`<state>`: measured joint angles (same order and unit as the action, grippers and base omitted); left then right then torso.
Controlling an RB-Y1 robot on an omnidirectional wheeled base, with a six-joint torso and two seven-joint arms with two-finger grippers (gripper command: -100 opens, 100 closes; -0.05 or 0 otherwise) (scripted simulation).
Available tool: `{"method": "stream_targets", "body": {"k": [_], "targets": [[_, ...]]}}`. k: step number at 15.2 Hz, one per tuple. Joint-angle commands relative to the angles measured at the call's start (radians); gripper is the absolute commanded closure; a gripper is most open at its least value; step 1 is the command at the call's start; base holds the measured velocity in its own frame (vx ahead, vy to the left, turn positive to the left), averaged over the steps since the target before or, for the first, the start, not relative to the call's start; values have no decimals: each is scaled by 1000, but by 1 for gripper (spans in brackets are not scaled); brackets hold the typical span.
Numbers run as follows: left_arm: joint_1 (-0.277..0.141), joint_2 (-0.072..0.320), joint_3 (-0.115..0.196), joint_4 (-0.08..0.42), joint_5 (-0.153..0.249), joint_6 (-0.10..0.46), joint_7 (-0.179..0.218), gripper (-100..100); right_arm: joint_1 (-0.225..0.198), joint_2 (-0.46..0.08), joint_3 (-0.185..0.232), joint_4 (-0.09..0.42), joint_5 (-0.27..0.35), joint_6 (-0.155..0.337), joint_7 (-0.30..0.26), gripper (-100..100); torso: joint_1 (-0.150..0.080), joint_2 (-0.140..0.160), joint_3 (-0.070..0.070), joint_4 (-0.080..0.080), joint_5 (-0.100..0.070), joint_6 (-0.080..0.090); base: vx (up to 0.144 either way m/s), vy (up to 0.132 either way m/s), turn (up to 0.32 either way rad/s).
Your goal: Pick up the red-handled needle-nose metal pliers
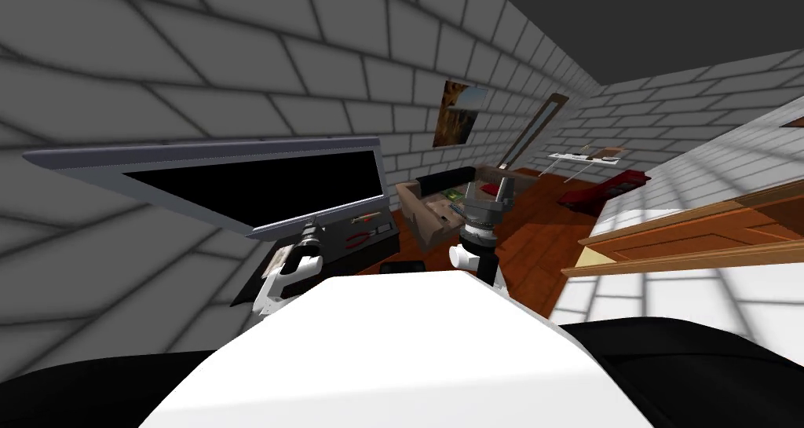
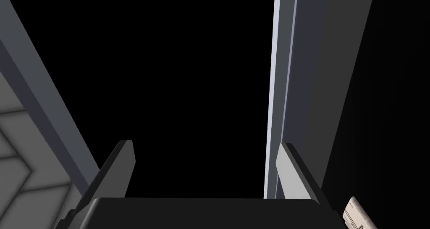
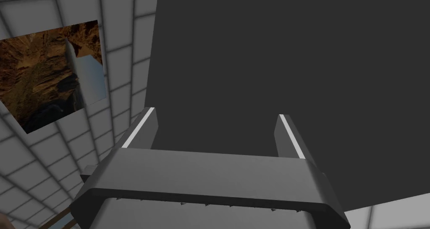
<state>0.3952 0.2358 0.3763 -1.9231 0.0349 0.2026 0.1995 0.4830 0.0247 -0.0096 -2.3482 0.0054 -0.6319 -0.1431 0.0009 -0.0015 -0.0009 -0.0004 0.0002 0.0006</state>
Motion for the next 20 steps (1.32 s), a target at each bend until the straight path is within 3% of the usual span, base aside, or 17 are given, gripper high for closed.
{"method": "stream_targets", "body": {"k": [1, 2, 3, 5, 6, 8, 9, 11, 12, 14, 15, 17, 18, 20], "targets": [[-17, 6, 24, 41, 8, 50, 11, -100, 0, 0, 0, 0, 0, 0, 0, 0, 0, 0, 0, 0, 0, 0, 15, 18, -263], [-17, 6, 24, 41, 8, 53, 11, -100, 0, 0, 0, 0, 0, 0, 0, 0, 0, 0, 0, 0, 0, 0, 8, 16, -94], [-30, 6, 53, 83, 17, 80, 21, -100, 0, 0, 0, 0, 0, 0, 0, 0, 0, 0, 0, 0, 0, -1, 10, 7, -265], [-30, 6, 53, 83, 17, 104, 21, -100, 0, 0, 0, 0, 0, 0, 0, 0, 0, 0, 0, 0, 0, 0, 9, 13, -168], [-43, 5, 81, 123, 25, 137, 31, -100, 0, 0, 0, 0, 0, 0, 0, 0, 0, 0, 0, 0, 0, -1, 9, 8, -270], [-43, 5, 81, 125, 25, 154, 31, -100, 0, 0, 0, 0, 0, 0, 0, 0, 0, 0, 0, 0, 0, 0, 8, 13, -175], [-56, 4, 110, 167, 34, 189, 40, -100, 0, 0, 0, 0, 0, 0, 0, 0, 0, 0, 0, 0, 0, -1, 9, 8, -253], [-56, 4, 110, 167, 34, 205, 40, -100, 0, 0, 0, 0, 0, 0, 0, 0, 0, 0, 0, 0, 0, 0, 10, 15, -183], [-69, 1, 139, 207, 43, 240, 50, -100, 0, 0, 0, 0, 0, 0, 0, 0, 0, 0, 0, 0, 0, -1, 11, 11, -242], [-69, 1, 139, 209, 43, 255, 50, -100, 0, 0, 0, 0, 0, 0, 0, 0, 0, 0, 0, 0, 0, 0, 8, 15, -193], [-82, -2, 168, 251, 51, 286, 60, -100, 0, 0, 0, 0, 0, 0, 0, 0, 0, 0, 0, 0, 0, -1, 8, 13, -220], [-82, -2, 168, 251, 51, 306, 60, -100, 0, 0, 0, 0, 0, 0, 0, 0, 0, 0, 0, 0, 0, 0, 8, 16, -176], [-95, -5, 196, 293, 60, 342, 70, -100, 0, 0, 0, 0, 0, 0, 0, 0, 0, 0, 0, 0, 0, -1, 8, 11, -279], [-95, -5, 196, 293, 60, 356, 70, -100, 0, 0, 0, 0, 0, 0, 0, 0, 0, 0, 0, 0, 0, 0, 7, 17, -189]]}}
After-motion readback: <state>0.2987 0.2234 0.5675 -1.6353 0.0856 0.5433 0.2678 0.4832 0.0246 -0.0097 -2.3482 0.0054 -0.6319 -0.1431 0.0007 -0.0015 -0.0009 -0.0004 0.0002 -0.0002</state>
